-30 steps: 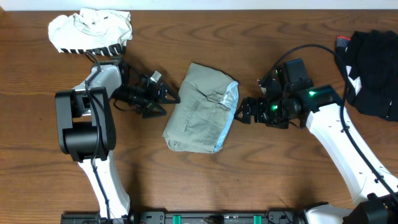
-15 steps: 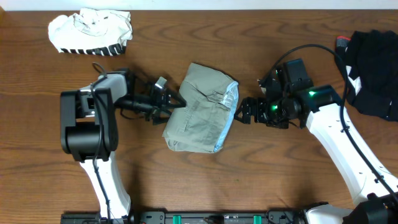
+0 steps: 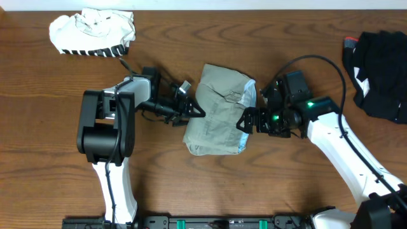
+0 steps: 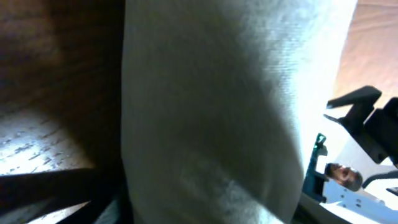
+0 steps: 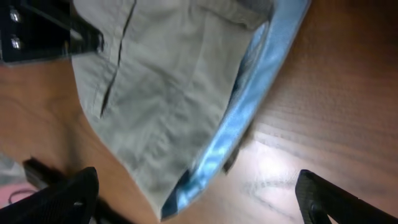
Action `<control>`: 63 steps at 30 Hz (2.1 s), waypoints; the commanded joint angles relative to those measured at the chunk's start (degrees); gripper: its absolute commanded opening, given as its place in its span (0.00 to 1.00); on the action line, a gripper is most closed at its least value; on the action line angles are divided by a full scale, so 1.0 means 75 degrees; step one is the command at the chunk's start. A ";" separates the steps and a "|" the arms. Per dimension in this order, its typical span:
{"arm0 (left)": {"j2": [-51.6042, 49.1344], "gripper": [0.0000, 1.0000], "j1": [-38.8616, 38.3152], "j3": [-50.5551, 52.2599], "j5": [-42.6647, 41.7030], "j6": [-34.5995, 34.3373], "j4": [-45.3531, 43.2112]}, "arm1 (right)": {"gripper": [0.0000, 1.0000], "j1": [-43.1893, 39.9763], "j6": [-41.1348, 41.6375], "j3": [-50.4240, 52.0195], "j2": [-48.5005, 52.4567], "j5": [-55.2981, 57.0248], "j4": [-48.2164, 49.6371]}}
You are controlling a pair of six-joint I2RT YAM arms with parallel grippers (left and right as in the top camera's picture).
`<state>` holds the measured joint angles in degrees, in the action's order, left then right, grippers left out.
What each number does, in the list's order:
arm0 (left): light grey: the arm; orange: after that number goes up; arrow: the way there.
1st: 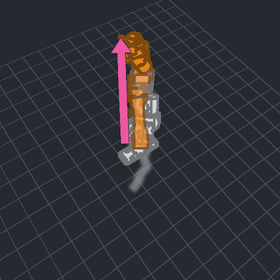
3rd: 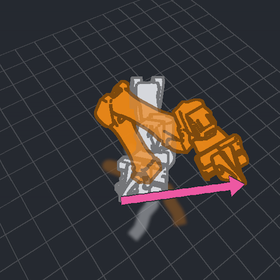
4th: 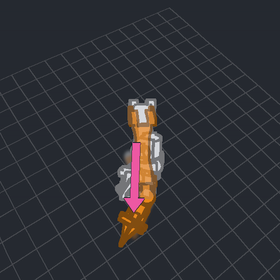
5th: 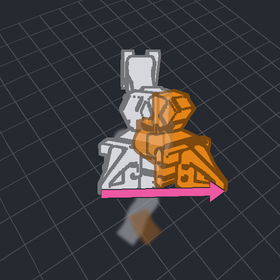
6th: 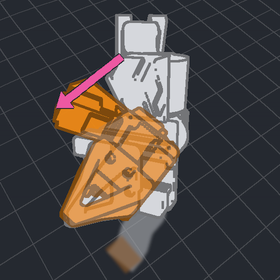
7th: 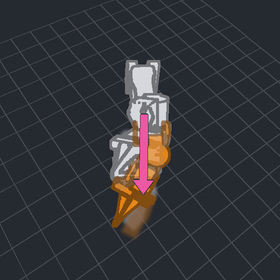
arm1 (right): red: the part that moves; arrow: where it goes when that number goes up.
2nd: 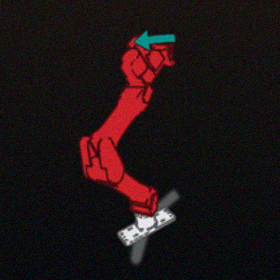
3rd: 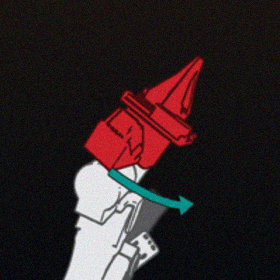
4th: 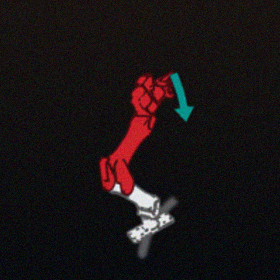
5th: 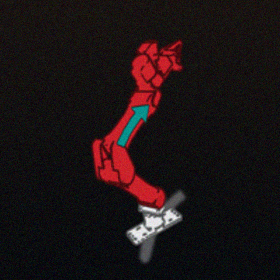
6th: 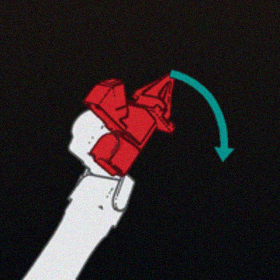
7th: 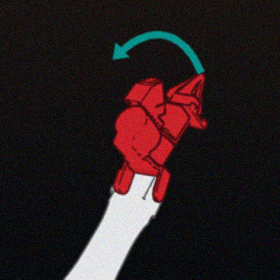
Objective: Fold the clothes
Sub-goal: 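Grasp the left edge of the khaki pants bundle with the left gripper, then lift the pants bundle with the left gripper and carry it to top-left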
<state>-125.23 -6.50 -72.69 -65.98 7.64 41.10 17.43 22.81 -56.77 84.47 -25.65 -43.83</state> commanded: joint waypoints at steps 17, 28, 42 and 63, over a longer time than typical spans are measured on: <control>-0.0280 0.06 -0.0067 0.0143 0.0848 -0.0227 -0.0609 | 0.99 0.0099 0.0810 0.1900 -0.0102 0.0137 0.2328; -0.0274 0.06 0.0000 -0.1306 0.1620 -0.1099 -0.1390 | 0.99 0.0099 0.0775 0.1900 -0.0105 0.0239 0.2174; -0.0274 0.06 0.0204 -0.3185 0.3835 -0.1923 -0.3072 | 0.99 0.0082 0.0778 0.1900 -0.0105 0.0425 0.1944; -0.0262 0.06 0.1906 -0.3229 0.4765 -0.4220 -0.6796 | 0.99 -0.0332 0.0781 0.1900 -0.0105 0.0425 0.1466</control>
<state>-127.11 6.55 -95.20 -32.99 -18.13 -7.60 15.44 28.27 -42.68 84.44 -22.61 -32.58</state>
